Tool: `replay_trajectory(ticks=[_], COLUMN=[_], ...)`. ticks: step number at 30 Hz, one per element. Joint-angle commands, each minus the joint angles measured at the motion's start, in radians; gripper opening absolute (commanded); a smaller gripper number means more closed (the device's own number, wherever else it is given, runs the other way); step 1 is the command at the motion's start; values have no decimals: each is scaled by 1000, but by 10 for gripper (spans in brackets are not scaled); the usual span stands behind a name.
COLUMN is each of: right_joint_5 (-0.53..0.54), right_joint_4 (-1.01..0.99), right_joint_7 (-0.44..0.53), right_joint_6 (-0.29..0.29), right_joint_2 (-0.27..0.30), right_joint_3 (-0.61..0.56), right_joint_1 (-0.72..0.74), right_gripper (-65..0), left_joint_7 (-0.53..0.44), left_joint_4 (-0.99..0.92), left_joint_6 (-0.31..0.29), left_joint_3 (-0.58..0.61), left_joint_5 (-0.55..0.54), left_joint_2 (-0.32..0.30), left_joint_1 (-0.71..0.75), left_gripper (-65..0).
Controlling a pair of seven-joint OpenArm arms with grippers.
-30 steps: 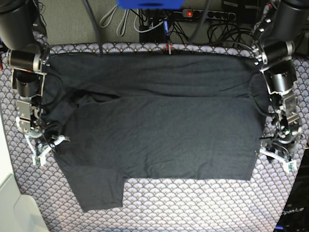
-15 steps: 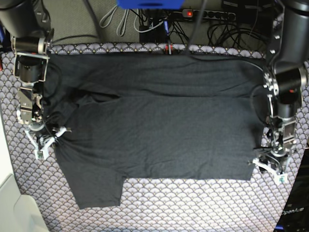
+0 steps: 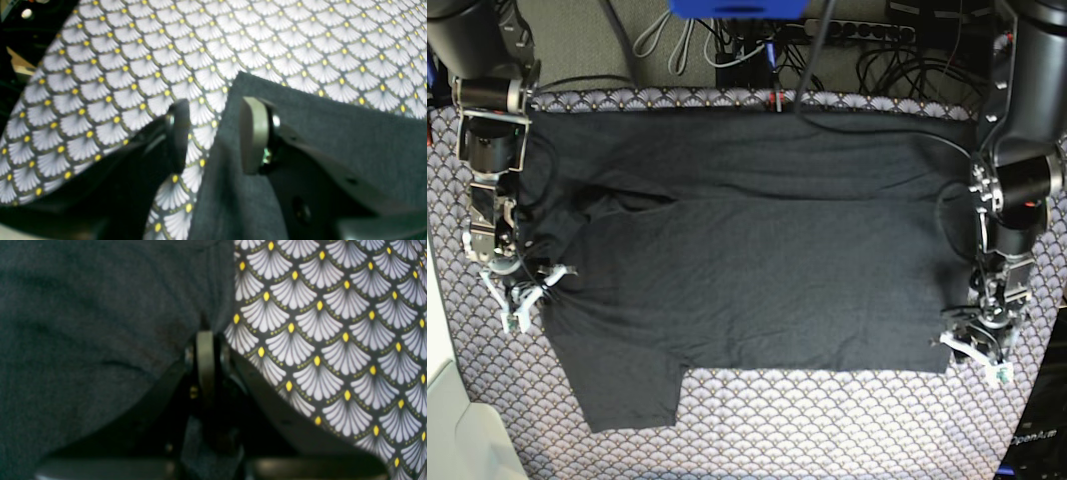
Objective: Fold the T-shirt properly
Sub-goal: 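Grasp the shirt's side edges near the hem with both grippers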
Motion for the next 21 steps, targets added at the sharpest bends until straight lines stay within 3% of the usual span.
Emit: replay_trajectory(ticks=[1, 9, 21], right_joint_5=[0, 0, 0], right_joint_4=[12, 14, 14], right_joint_7=[-5, -49, -54], right_joint_6=[3, 3, 4], right_joint_2=[16, 14, 11], right_joint_3=[3, 3, 3], right_joint_1=[17, 19, 17], right_gripper=[-650, -650, -650], left_joint_7=[-25, -25, -27], left_joint_4=[14, 16, 22], left_joint_6=[1, 1, 1], left_joint_3=[-1, -63, -64], left_joint_5=[-6, -81, -81], left_joint_2=[-11, 6, 8], left_joint_1=[-36, 44, 67], left_gripper=[-404, -403, -403])
